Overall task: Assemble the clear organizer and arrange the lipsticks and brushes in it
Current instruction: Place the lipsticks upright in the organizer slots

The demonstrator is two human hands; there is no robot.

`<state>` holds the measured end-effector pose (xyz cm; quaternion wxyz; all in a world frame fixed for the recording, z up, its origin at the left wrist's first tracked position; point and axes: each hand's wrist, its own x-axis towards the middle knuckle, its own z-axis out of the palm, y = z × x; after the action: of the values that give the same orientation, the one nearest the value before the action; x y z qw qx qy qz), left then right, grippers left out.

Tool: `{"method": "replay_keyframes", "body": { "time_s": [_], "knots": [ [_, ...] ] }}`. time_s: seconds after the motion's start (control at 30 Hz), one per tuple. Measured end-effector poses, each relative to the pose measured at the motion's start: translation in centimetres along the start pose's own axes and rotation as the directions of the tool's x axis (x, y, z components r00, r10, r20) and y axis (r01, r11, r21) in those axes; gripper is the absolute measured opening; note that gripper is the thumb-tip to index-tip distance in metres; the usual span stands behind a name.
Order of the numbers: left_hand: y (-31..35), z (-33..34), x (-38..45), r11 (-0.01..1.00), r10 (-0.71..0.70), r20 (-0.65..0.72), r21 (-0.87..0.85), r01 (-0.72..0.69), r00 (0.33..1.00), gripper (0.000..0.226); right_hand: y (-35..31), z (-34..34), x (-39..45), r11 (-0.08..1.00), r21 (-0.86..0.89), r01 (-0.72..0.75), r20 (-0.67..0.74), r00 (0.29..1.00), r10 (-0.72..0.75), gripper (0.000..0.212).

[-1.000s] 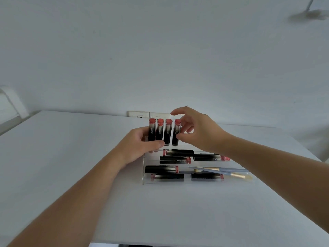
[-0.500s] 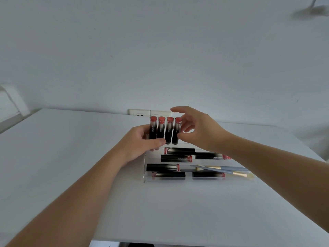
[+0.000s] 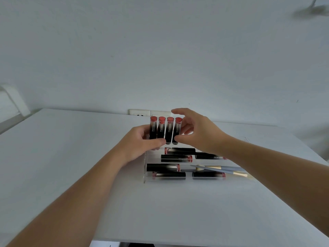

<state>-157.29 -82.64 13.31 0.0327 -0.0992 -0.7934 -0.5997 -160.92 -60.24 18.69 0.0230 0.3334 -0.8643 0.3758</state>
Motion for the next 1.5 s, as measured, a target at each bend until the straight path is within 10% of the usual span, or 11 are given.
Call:
{"method": "replay_keyframes", "body": {
  "time_s": [0.5, 0.7, 1.03, 1.5],
  "knots": [
    [-0.1, -0.1, 0.0, 0.999, 0.019, 0.003, 0.027, -0.019, 1.000, 0.031, 0.3, -0.5, -0.2, 1.000, 0.026, -0.010, -0.010, 1.000, 0.010, 0.069],
    [-0.1, -0.1, 0.0, 0.997, -0.007, -0.006, 0.072, 0.007, 1.000, 0.033, 0.5, -2.3, -1.7, 0.995, -0.081, -0.050, -0.126, 0.991, 0.040, 0.028],
    [0.2, 0.1, -0.5, 0.998, -0.010, -0.047, 0.065, 0.013, 0.999, 0.042, -0.1, -4.0, -3.3, 0.942, -0.315, -0.118, 0.128, 0.978, 0.166, 0.003],
    [2.6, -2.8, -2.6, 0.977, 0.037, -0.403, 0.205, 0.050, 0.915, 0.040, -1.5, -4.5, -3.3, 0.883, -0.447, -0.142, 0.179, 0.953, 0.244, 0.016]
  ]
}}
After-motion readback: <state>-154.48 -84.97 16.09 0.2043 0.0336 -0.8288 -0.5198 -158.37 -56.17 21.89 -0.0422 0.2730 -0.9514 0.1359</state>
